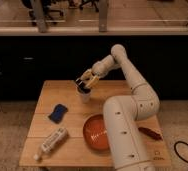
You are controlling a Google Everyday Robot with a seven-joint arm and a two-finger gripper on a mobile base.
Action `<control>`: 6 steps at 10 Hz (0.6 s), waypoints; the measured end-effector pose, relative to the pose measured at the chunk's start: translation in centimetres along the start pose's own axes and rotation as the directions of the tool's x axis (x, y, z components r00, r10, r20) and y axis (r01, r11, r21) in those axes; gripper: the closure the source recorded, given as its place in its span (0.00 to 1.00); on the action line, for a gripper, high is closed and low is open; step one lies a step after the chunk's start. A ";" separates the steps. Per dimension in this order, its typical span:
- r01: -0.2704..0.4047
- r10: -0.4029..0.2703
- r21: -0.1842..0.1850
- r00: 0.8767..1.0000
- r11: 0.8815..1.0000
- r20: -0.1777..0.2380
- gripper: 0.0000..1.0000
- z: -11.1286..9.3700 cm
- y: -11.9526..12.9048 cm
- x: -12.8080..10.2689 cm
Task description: Place the eraser in the ceramic cup
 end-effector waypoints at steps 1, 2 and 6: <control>0.000 0.000 0.000 1.000 1.000 0.000 0.55 0.0 0.0 0.0; 0.000 0.000 0.000 1.000 1.000 0.000 0.44 0.0 0.0 0.0; 0.000 0.000 0.000 1.000 1.000 0.000 0.20 0.0 0.0 0.0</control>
